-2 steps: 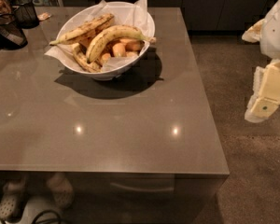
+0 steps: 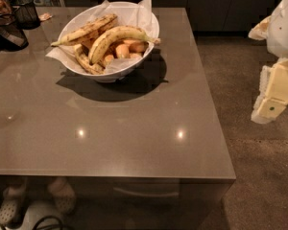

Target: Pick banana from white bowl

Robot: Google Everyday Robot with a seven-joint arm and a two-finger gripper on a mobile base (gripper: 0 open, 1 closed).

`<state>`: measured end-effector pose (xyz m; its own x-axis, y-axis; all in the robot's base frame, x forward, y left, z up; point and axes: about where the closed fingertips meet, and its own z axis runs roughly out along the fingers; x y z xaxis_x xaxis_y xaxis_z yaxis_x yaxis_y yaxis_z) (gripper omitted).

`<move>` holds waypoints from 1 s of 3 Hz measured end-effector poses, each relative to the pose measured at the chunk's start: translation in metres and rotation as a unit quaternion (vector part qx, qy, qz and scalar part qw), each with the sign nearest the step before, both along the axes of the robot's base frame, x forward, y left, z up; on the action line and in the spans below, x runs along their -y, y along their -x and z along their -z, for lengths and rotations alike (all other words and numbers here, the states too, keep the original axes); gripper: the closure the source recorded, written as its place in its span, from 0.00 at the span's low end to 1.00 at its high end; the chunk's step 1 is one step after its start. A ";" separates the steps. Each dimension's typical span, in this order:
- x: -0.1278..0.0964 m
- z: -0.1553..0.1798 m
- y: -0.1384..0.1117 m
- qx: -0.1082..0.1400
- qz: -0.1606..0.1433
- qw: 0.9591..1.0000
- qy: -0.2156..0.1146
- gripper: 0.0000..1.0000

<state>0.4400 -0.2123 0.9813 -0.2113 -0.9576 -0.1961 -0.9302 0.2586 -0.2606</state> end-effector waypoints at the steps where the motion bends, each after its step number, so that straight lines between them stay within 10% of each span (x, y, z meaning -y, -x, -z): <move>1: -0.016 -0.007 -0.010 -0.003 -0.012 1.000 0.017 0.00; 3: -0.038 -0.018 -0.020 0.013 -0.031 0.999 0.036 0.00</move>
Offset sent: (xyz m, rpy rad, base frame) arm 0.0218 0.0592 0.0258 -0.1370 -0.0087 0.1062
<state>0.4604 -0.1739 0.9996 -0.1463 -0.9806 -0.1304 -0.9365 0.1797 -0.3012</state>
